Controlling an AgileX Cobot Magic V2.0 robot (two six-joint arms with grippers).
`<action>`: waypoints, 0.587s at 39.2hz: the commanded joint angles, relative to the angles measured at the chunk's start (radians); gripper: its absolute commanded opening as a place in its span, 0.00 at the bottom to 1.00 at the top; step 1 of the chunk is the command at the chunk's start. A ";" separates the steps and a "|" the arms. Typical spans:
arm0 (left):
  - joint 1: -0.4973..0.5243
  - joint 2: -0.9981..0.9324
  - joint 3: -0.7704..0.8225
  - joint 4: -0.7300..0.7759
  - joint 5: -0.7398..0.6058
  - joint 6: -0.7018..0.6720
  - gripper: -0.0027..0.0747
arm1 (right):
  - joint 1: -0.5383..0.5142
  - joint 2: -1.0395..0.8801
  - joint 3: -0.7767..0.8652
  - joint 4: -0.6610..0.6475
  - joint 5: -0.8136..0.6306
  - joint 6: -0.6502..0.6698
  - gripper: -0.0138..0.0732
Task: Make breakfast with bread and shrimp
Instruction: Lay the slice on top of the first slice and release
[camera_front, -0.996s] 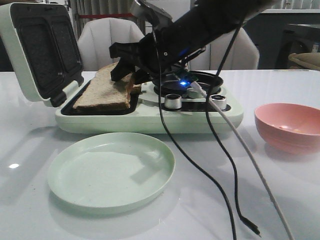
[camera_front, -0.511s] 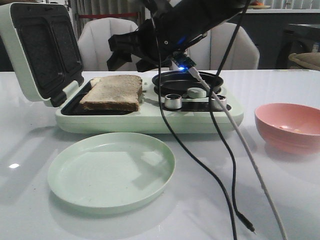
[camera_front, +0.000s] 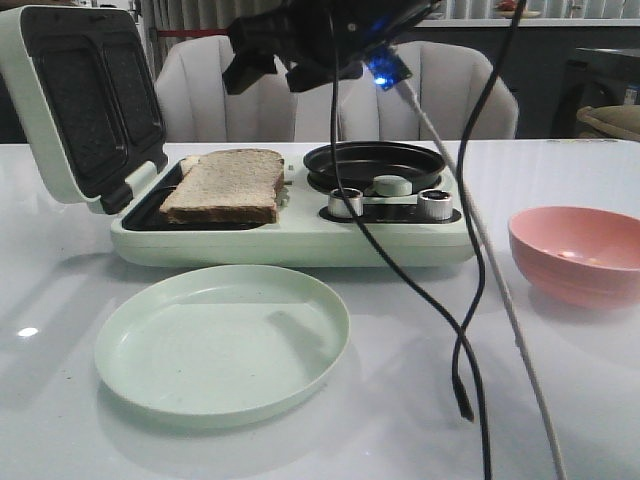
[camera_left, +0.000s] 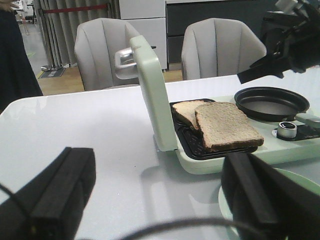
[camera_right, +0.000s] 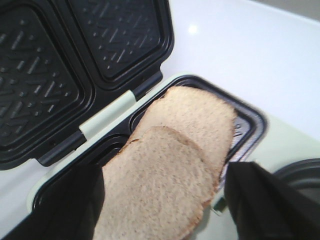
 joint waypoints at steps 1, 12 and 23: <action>0.001 0.014 -0.025 -0.010 -0.084 -0.003 0.76 | 0.000 -0.144 0.038 -0.034 -0.073 0.009 0.85; 0.001 0.014 -0.025 -0.010 -0.084 -0.003 0.76 | 0.000 -0.393 0.309 -0.046 -0.181 0.009 0.84; 0.001 0.014 -0.025 -0.010 -0.084 -0.003 0.76 | 0.000 -0.607 0.580 -0.046 -0.199 0.009 0.84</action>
